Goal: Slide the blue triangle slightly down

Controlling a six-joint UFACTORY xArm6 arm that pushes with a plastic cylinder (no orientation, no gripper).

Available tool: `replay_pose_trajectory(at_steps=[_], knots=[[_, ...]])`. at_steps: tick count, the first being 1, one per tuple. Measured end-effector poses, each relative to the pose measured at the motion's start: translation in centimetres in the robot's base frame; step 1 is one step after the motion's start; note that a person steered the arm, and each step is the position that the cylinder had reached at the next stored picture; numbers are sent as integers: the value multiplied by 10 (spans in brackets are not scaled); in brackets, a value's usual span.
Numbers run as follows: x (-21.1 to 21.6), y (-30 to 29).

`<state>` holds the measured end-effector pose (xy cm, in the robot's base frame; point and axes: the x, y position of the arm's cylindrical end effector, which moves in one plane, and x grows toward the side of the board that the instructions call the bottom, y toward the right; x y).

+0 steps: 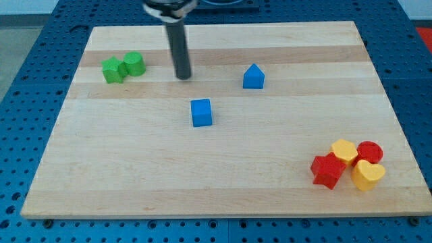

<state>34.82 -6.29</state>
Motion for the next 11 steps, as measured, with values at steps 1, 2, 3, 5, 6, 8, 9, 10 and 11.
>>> replay_pose_trajectory(at_steps=[1,2,3,5,6,8,9,10,11], knots=[[-1,3],[-16,9],[-37,52],[-39,131],[-13,133],[43,131],[64,125],[48,146],[17,146]])
